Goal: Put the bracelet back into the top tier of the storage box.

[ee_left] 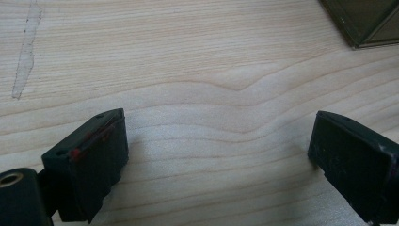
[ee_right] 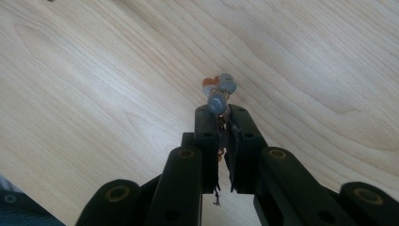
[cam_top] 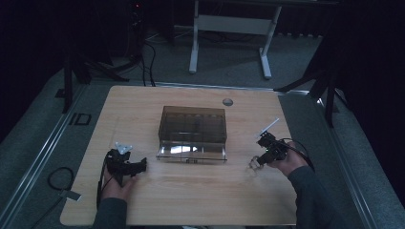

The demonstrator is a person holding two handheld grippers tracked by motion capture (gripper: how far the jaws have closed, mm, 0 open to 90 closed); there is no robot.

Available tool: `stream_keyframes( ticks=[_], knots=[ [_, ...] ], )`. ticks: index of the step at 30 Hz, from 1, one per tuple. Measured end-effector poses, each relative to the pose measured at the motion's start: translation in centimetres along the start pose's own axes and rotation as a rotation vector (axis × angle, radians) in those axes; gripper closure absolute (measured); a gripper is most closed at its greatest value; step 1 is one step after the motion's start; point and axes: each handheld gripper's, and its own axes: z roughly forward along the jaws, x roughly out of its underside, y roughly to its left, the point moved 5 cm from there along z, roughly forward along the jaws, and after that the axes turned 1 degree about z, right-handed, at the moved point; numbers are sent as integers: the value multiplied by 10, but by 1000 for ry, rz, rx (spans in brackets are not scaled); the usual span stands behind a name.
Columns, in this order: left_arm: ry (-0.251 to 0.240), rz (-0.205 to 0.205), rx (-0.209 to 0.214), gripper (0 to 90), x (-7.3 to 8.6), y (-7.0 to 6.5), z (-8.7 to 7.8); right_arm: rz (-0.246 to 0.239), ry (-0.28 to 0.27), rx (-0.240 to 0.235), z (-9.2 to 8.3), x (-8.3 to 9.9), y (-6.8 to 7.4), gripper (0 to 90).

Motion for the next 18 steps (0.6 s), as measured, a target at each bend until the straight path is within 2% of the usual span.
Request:
stream_keyframes(
  ticks=[18],
  knots=[
    [-1, 0, 0, 56, 0, 0, 0, -63, -14, -2, -20, -14, 14, 836]
  ],
)
